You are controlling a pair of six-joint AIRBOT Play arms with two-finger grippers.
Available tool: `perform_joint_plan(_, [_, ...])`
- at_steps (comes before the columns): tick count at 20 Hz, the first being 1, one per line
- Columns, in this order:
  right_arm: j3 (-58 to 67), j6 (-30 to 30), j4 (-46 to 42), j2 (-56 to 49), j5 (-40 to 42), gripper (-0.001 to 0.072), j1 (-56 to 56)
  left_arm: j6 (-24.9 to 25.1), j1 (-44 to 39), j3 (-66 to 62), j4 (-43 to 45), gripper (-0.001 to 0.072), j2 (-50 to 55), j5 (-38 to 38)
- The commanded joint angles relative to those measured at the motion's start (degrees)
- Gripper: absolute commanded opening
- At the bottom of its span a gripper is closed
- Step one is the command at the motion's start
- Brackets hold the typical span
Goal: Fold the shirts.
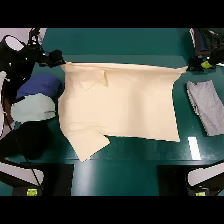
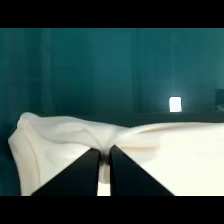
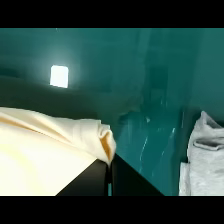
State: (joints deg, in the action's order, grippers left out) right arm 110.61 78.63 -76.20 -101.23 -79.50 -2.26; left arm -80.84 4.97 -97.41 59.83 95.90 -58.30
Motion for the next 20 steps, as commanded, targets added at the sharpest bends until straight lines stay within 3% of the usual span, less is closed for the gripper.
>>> perform_joint_plan(1, [1.81,0.13,-0.42,-0.81,-1.64,0.0012,1.16,2.01,0.07,-1.22,0.83,0.0034,0.81,-6.67])
perform_joint_plan(4, [-7.45,3.98,-0.37,2.8,0.59,0.0012,2.19,1.81,0.0,1.33,5.27,0.0033,0.81,-12.85])
perform_joint_plan(11, [-27.47,5.4,-0.15,8.5,10.49,0.0014,5.31,1.11,0.0,13.57,6.95,0.0037,0.81,-11.85])
perform_joint_plan(12, [-28.2,5.42,0.33,8.85,10.6,0.0067,5.31,-0.09,0.0,13.66,7.41,0.0189,0.81,-12.22])
perform_joint_plan(13, [-28.15,5.44,1.16,9.03,9.92,0.0312,5.29,-0.81,0.02,13.6,7.41,0.0533,0.7,-12.63])
perform_joint_plan(14, [-28.15,5.44,1.86,9.57,8.85,0.0367,4.98,-1.95,0.02,13.62,7.5,0.0568,0.28,-13.57])
perform_joint_plan(15, [-28.15,5.44,1.9,10.6,7.17,0.0366,4.61,-1.77,0.02,13.66,7.54,0.0489,-0.68,-14.86])
perform_joint_plan(20, [-35.23,5.35,1.2,22.77,2.56,0.0366,0.07,-2.47,0.0,21.94,14.27,0.0491,-14.47,-19.04])
